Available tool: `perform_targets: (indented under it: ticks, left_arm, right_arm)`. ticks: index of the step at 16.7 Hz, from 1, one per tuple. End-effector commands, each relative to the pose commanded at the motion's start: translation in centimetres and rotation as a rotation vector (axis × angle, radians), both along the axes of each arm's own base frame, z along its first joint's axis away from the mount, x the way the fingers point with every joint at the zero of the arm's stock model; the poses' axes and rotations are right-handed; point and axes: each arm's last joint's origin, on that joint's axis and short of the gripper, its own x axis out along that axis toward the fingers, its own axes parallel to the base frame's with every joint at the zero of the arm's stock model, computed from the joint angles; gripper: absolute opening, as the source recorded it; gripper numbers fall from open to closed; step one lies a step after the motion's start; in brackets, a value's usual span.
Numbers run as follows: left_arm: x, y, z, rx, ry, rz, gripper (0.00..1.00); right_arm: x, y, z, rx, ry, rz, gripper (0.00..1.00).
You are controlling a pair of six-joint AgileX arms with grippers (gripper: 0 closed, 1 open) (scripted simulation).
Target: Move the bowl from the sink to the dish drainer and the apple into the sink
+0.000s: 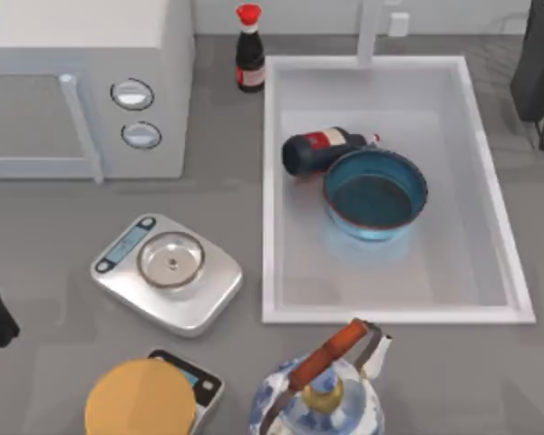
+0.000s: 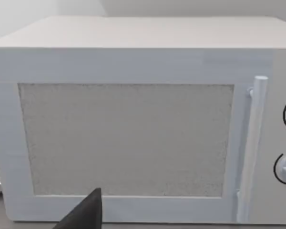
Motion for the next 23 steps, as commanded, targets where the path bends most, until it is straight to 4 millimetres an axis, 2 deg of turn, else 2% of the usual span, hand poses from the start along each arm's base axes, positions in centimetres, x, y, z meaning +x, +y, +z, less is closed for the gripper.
perform_targets:
  ticks: [4,6,9,12,15,18,21,23]
  left_arm:
    - [0.0,0.0,0.0,0.000,0.000,0.000,1.00]
    - [0.0,0.0,0.0,0.000,0.000,0.000,1.00]
    - [0.0,0.0,0.0,0.000,0.000,0.000,1.00]
    - [0.0,0.0,0.0,0.000,0.000,0.000,1.00]
    - [0.0,0.0,0.0,0.000,0.000,0.000,1.00]
    - [0.0,0.0,0.0,0.000,0.000,0.000,1.00]
    - [0.0,0.0,0.0,0.000,0.000,0.000,1.00]
    - [0.0,0.0,0.0,0.000,0.000,0.000,1.00]
  right_arm:
    - [0.0,0.0,0.3,0.012,0.021,0.003,1.00]
    - [0.2,0.2,1.2,0.045,0.082,0.013,1.00]
    - [0.8,0.6,3.6,0.117,0.222,0.032,1.00]
    - [2.7,1.3,6.9,0.197,0.411,0.044,1.00]
    - [6.0,2.5,10.2,0.266,0.619,0.036,1.00]
    - [10.8,4.6,12.6,0.312,0.835,0.007,1.00]
    - [16.5,7.6,13.5,0.323,1.035,-0.040,1.00]
    - [20.4,10.0,13.0,0.310,1.147,-0.073,1.00]
